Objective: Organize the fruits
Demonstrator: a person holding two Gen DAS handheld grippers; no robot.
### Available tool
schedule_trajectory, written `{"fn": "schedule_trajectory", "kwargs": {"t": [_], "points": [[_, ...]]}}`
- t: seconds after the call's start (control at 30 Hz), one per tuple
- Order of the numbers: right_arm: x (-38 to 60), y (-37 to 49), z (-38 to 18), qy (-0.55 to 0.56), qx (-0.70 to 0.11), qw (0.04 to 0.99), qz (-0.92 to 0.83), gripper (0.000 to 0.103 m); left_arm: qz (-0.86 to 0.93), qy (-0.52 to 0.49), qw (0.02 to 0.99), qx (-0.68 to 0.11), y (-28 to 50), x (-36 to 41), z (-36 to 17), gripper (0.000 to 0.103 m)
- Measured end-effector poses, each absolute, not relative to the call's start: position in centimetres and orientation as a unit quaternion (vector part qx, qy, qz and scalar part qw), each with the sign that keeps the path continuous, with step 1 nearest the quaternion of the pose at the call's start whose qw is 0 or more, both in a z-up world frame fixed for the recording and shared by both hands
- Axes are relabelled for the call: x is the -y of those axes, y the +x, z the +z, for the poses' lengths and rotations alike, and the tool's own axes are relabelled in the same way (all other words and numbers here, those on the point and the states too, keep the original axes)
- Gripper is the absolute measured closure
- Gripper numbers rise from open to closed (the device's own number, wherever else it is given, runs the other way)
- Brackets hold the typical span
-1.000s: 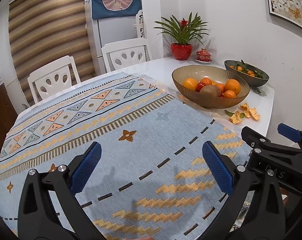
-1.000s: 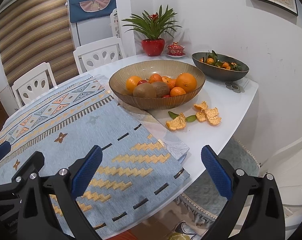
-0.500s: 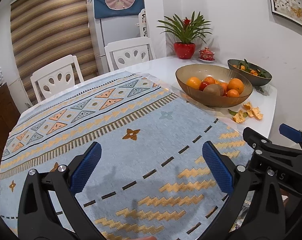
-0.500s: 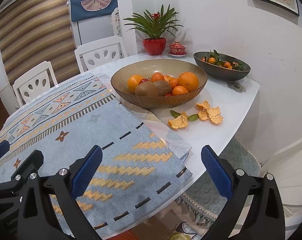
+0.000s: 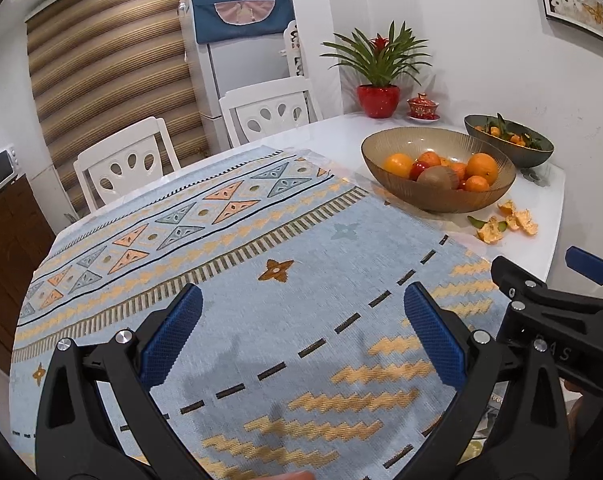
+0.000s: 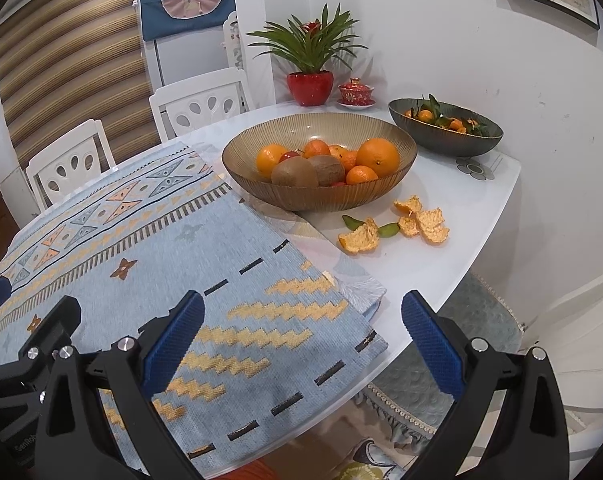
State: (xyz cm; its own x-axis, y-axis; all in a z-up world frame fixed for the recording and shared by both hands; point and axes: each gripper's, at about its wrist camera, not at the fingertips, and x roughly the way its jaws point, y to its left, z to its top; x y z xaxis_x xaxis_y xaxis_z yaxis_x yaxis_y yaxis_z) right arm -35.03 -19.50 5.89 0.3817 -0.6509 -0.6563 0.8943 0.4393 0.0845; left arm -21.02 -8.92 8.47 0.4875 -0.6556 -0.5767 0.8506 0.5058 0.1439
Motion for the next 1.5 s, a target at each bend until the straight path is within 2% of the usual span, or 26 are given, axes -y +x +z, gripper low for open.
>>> {"fn": "schedule_trajectory", "kwargs": {"t": [0.57, 0.73, 1.5], "points": [[19.8, -35.5, 5.6, 0.230, -0.276, 0.799, -0.482, 0.005, -0.459, 0.212, 0.829, -0.237, -21.1, 8.8, 8.3, 0.003], [19.7, -35.4, 5.5, 0.231, -0.278, 0.799, -0.480, 0.005, -0.431, 0.230, 0.849, -0.203, -21.9, 8.8, 8.4, 0.003], [19.2, -34.9, 5.7, 0.224, -0.279, 0.800, -0.482, 0.005, -0.447, 0.215, 0.846, -0.193, -21.8, 8.4, 8.5, 0.003]]}}
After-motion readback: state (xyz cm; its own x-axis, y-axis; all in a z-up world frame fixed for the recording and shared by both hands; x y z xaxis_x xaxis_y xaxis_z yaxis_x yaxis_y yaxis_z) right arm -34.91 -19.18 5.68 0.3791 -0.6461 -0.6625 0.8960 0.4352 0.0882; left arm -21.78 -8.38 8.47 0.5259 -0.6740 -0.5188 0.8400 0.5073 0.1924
